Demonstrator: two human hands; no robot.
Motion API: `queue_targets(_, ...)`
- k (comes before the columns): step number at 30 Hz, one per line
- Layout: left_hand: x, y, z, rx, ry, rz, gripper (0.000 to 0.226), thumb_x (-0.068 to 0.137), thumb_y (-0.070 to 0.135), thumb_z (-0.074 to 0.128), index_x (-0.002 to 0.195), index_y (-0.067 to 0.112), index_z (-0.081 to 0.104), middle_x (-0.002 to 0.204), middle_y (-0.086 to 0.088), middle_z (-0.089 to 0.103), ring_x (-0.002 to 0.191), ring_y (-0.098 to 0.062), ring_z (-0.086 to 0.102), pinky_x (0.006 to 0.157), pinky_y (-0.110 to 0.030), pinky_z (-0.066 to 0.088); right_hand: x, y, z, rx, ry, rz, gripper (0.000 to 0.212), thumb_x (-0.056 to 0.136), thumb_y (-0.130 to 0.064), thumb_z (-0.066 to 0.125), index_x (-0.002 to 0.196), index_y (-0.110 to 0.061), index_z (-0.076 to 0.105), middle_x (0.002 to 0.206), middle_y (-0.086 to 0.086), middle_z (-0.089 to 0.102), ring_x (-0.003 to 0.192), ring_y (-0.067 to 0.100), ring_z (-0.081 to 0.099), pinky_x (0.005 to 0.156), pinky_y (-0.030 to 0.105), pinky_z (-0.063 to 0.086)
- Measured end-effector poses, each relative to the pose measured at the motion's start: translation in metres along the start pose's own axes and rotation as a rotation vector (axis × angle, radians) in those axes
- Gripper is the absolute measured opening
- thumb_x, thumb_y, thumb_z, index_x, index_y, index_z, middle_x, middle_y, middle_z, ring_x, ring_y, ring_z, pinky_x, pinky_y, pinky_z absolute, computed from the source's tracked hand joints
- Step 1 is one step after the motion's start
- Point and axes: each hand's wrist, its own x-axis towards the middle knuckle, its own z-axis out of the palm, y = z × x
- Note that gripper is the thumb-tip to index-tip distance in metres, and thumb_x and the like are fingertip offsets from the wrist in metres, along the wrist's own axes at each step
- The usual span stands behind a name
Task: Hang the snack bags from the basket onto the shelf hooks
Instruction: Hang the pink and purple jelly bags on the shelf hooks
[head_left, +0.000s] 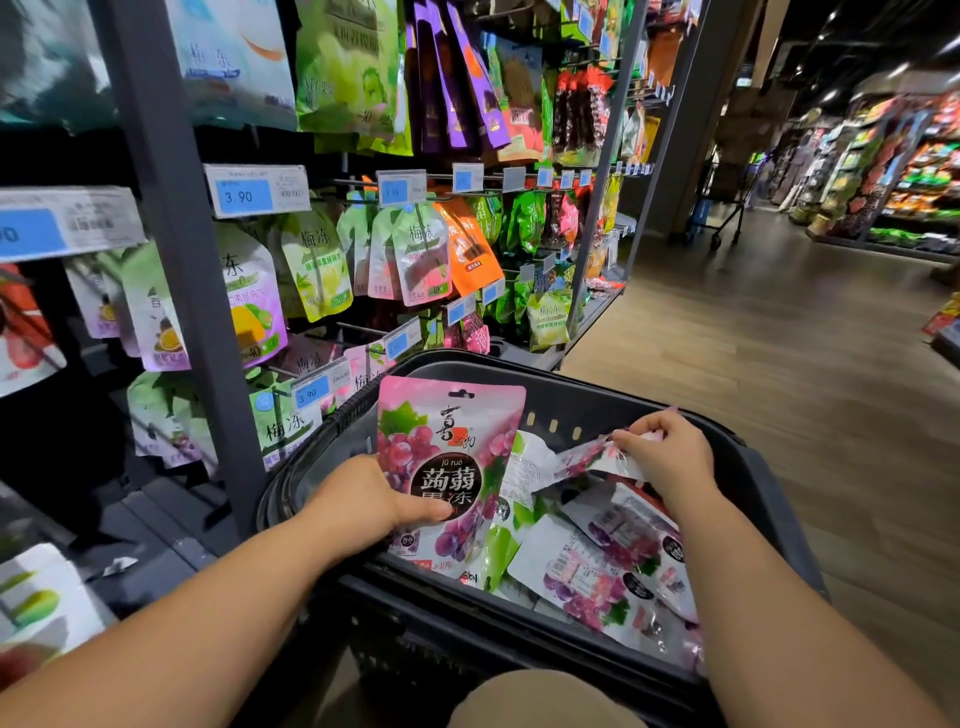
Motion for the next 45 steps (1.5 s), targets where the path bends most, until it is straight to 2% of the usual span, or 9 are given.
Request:
queue_targets(6, -0.002, 0.002, 0.0, 0.007, 0.012, -0.006, 0.057, 0.049, 0.055, 0.092, 0.083, 0.013, 0.075, 0.075, -0.002, 0.076, 0.075, -0.02, 0.072, 0.083, -0.042, 0.058, -0.016, -0.021, 0.0, 0.114, -0.079, -0.048, 0.008, 0.079, -0.016, 0.082, 0.078, -0.013, 0.074, 0.084, 0.005, 0.069, 0.067, 0.014, 0.06, 0.042, 0.018, 0.044)
queue_targets(11, -0.001, 0.0, 0.0, 0.001, 0.007, -0.001, 0.07, 0.039, 0.064, 0.089, 0.085, 0.014, 0.075, 0.076, -0.001, 0.076, 0.076, -0.019, 0.072, 0.083, -0.044, 0.058, -0.033, -0.038, -0.004, 0.186, -0.164, -0.114, 0.006, 0.078, -0.017, 0.082, 0.075, -0.02, 0.078, 0.083, 0.007, 0.072, 0.07, 0.019, 0.061, 0.06, 0.033, 0.052)
queue_targets(17, 0.005, -0.003, 0.004, -0.002, 0.052, 0.011, 0.105, 0.014, 0.087, 0.076, 0.088, 0.013, 0.076, 0.085, -0.01, 0.076, 0.081, -0.027, 0.073, 0.084, -0.049, 0.057, -0.051, -0.05, -0.01, 0.281, -0.414, -0.226, 0.002, 0.083, -0.021, 0.078, 0.083, -0.02, 0.079, 0.083, 0.003, 0.076, 0.077, 0.021, 0.073, 0.072, 0.028, 0.057)
queue_targets(19, 0.006, -0.004, 0.004, 0.0, 0.083, 0.001, 0.119, 0.009, 0.092, 0.068, 0.093, 0.008, 0.075, 0.09, -0.015, 0.074, 0.084, -0.031, 0.072, 0.082, -0.049, 0.055, -0.052, -0.05, -0.013, 0.29, -0.518, -0.234, 0.016, 0.077, -0.022, 0.083, 0.092, -0.019, 0.077, 0.09, 0.004, 0.077, 0.087, 0.022, 0.074, 0.075, 0.026, 0.057)
queue_targets(21, 0.003, 0.001, 0.003, 0.016, 0.098, -0.022, 0.101, 0.025, 0.086, 0.076, 0.085, 0.005, 0.071, 0.075, -0.017, 0.07, 0.07, -0.03, 0.068, 0.067, -0.043, 0.053, -0.051, -0.048, -0.012, 0.211, -0.591, -0.234, 0.034, 0.067, -0.02, 0.09, 0.097, -0.021, 0.075, 0.095, 0.003, 0.077, 0.092, 0.019, 0.073, 0.083, 0.032, 0.057)
queue_targets(25, 0.001, 0.003, 0.004, 0.076, 0.143, -0.077, 0.063, 0.057, 0.064, 0.084, 0.075, 0.007, 0.065, 0.064, -0.004, 0.059, 0.062, -0.023, 0.059, 0.059, -0.03, 0.038, -0.047, -0.046, 0.002, -0.029, -0.317, -0.301, 0.025, 0.08, -0.008, 0.08, 0.081, -0.032, 0.072, 0.084, -0.005, 0.074, 0.082, 0.012, 0.07, 0.084, 0.036, 0.059)
queue_targets(30, 0.0, 0.004, 0.004, 0.077, 0.159, -0.063, 0.056, 0.061, 0.059, 0.085, 0.058, 0.015, 0.051, 0.05, 0.005, 0.046, 0.051, -0.017, 0.046, 0.051, -0.027, 0.029, -0.047, -0.05, 0.005, -0.388, -0.097, -0.601, 0.008, 0.083, -0.042, 0.076, 0.075, -0.039, 0.075, 0.061, -0.015, 0.058, 0.067, 0.006, 0.053, 0.058, 0.028, 0.037)
queue_targets(40, 0.0, 0.004, 0.003, 0.094, 0.129, -0.079, 0.055, 0.059, 0.06, 0.085, 0.07, 0.011, 0.063, 0.058, 0.001, 0.056, 0.059, -0.02, 0.055, 0.056, -0.027, 0.035, -0.037, -0.038, 0.014, -0.387, 0.004, -0.628, 0.02, 0.072, -0.046, 0.083, 0.072, -0.035, 0.066, 0.105, -0.015, 0.048, 0.116, 0.006, 0.032, 0.112, 0.041, 0.011)
queue_targets(45, -0.001, 0.005, 0.004, 0.092, 0.14, -0.063, 0.055, 0.06, 0.057, 0.086, 0.062, 0.01, 0.058, 0.053, -0.001, 0.056, 0.055, -0.02, 0.054, 0.053, -0.028, 0.035, -0.033, -0.04, 0.009, -0.388, -0.042, -0.572, 0.023, 0.082, -0.043, 0.075, 0.068, -0.034, 0.06, 0.083, -0.019, 0.058, 0.105, 0.011, 0.048, 0.112, 0.043, 0.017)
